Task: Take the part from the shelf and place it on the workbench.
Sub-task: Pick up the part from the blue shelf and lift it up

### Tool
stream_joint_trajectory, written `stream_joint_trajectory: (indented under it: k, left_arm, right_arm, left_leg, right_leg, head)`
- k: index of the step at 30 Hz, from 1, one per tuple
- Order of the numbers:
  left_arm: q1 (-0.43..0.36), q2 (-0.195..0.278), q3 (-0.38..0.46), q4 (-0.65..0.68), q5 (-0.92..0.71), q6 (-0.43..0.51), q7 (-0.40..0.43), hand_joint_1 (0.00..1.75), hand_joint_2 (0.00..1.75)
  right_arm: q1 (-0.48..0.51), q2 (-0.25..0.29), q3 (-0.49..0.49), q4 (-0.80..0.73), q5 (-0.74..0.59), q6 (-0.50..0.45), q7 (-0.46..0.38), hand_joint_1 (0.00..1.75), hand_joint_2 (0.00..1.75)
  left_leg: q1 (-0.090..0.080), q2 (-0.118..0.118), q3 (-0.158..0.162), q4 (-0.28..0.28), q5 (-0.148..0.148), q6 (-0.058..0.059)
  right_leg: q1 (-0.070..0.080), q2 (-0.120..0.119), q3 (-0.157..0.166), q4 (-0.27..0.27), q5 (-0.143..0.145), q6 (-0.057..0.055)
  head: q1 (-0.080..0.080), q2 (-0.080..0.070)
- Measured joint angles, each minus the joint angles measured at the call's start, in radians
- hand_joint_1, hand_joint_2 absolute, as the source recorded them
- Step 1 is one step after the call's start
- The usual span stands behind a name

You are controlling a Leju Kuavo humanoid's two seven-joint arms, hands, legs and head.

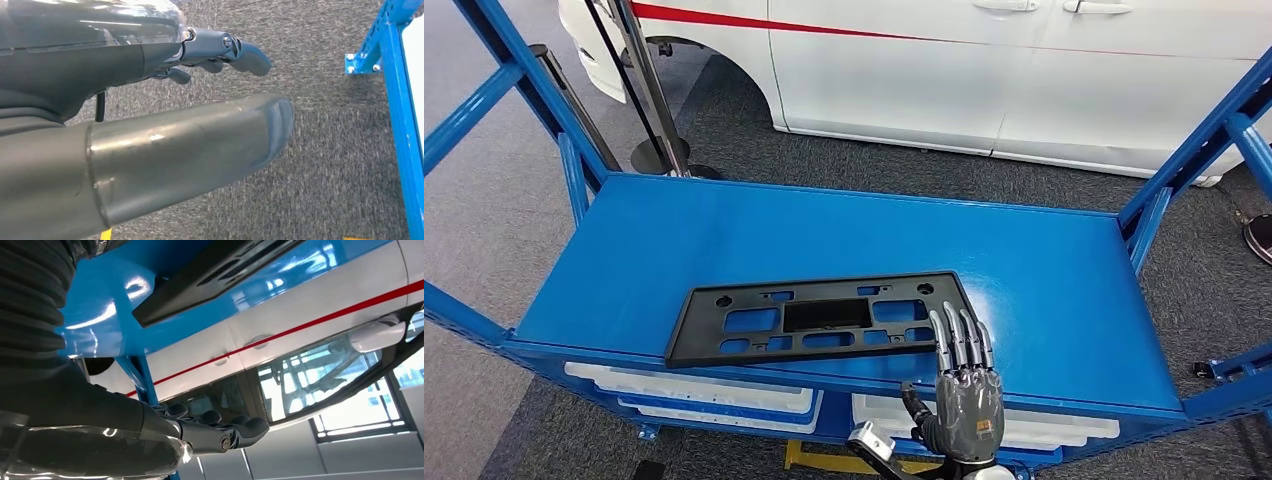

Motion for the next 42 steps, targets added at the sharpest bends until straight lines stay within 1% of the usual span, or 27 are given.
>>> stream_joint_trajectory:
  k: [11, 16, 24, 29, 35, 42]
  left_arm:
    - [0.000, 0.001, 0.017, 0.000, -0.001, 0.000, -0.003, 0.00, 0.00]
    - [0.000, 0.001, 0.017, 0.000, -0.019, -0.003, -0.004, 0.00, 0.00]
    - [-0.003, 0.001, 0.017, 0.000, -0.057, -0.014, -0.006, 0.00, 0.00]
    - [-0.004, 0.002, 0.017, 0.000, -0.072, -0.021, -0.006, 0.00, 0.00]
    - [-0.005, 0.002, 0.017, 0.000, -0.083, -0.025, -0.009, 0.00, 0.00]
    - [-0.006, 0.002, 0.017, 0.000, -0.092, -0.025, -0.011, 0.00, 0.00]
  right_arm:
    - [0.014, -0.006, -0.024, 0.033, 0.007, 0.000, -0.017, 0.00, 1.75]
    - [-0.013, -0.002, -0.024, 0.054, 0.021, 0.000, -0.021, 0.00, 1.75]
    - [-0.134, 0.050, -0.024, 0.163, 0.016, 0.000, -0.036, 0.00, 1.75]
    - [-0.187, 0.083, -0.024, 0.250, 0.017, 0.000, -0.034, 0.00, 1.75]
    - [-0.202, 0.105, -0.024, 0.320, 0.024, -0.001, -0.039, 0.00, 1.75]
    - [-0.203, 0.114, -0.024, 0.372, 0.040, -0.003, -0.037, 0.00, 1.75]
  left_leg:
    - [0.000, 0.000, 0.000, 0.000, 0.000, 0.000]
    - [0.000, 0.000, 0.000, 0.000, 0.000, 0.000]
    - [0.000, 0.000, 0.000, 0.000, 0.001, 0.001]
    - [0.000, 0.000, 0.000, 0.000, 0.001, 0.001]
    - [0.000, 0.000, -0.001, 0.000, 0.001, 0.001]
    - [0.000, 0.000, -0.001, 0.000, 0.001, 0.001]
  right_leg:
    - [0.000, 0.000, 0.000, 0.000, 0.001, 0.001]
    - [0.000, 0.000, 0.000, 0.000, 0.001, 0.001]
    - [0.000, 0.000, 0.000, 0.000, 0.002, 0.002]
    - [0.000, 0.000, 0.000, 0.000, 0.002, 0.002]
    - [0.000, 0.000, 0.000, -0.001, 0.002, 0.002]
    - [0.000, 0.000, 0.000, -0.001, 0.002, 0.002]
  head:
    - [0.000, 0.000]
    - [0.000, 0.000]
    - [0.000, 0.000]
    - [0.000, 0.000]
    - [0.000, 0.000]
    - [0.000, 0.000]
